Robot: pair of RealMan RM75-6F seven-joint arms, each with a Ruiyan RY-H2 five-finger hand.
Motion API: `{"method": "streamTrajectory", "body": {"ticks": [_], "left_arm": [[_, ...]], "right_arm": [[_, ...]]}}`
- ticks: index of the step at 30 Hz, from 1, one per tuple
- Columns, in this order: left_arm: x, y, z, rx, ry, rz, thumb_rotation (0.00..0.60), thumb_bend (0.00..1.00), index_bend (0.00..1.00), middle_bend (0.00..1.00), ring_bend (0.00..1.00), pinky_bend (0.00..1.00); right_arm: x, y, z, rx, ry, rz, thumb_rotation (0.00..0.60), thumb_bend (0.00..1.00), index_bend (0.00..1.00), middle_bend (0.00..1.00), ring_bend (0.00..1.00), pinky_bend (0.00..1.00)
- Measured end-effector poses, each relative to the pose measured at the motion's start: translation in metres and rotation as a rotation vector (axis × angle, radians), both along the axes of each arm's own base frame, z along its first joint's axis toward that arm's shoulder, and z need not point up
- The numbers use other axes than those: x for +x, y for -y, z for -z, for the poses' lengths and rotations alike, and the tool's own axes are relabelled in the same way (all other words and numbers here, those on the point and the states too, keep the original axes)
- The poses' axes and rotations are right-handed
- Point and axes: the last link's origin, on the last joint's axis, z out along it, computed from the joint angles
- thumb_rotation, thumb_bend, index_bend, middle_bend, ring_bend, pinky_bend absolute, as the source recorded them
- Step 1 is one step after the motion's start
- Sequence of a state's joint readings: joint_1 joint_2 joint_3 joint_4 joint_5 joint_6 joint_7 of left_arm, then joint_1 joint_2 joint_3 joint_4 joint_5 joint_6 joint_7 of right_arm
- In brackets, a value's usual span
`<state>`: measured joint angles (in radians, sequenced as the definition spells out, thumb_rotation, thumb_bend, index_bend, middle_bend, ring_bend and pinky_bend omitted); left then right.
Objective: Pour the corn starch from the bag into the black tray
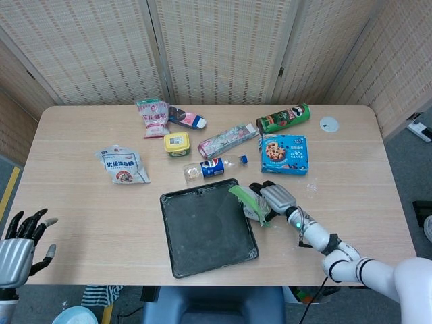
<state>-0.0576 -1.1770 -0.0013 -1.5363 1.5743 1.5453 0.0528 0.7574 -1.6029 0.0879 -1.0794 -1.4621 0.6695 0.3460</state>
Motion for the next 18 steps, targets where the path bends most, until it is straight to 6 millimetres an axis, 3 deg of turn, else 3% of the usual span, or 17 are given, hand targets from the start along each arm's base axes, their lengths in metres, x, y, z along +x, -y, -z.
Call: {"method": "streamTrajectory", "body": {"ticks": [5, 11, 18], "left_arm": [[-0.001, 0.001, 0.001, -0.005, 0.002, -0.002, 0.6, 0.46, 0.29, 0.15, 0.2, 0.02], [-0.001, 0.002, 0.0, -0.002, 0.002, -0.001, 0.6, 0.46, 0.29, 0.15, 0.2, 0.02], [-0.001, 0.001, -0.001, -0.003, -0.001, -0.007, 0.6, 0.46, 0.3, 0.15, 0.2, 0.02]], "right_arm": [[-0.001, 0.0, 0.005, -0.013, 0.029, 0.014, 0.6, 0.19, 0.4, 0.27, 0.29, 0.15], [-0.002, 0.001, 0.007, -0.065, 0.062, 0.015, 0.6, 0.19, 0.7, 0.42, 0.39, 0.26], [-0.005, 0.002, -0.003, -0.156, 0.11, 0.011, 0.6, 0.28, 0.82, 0.52, 0.48, 0.33]]}}
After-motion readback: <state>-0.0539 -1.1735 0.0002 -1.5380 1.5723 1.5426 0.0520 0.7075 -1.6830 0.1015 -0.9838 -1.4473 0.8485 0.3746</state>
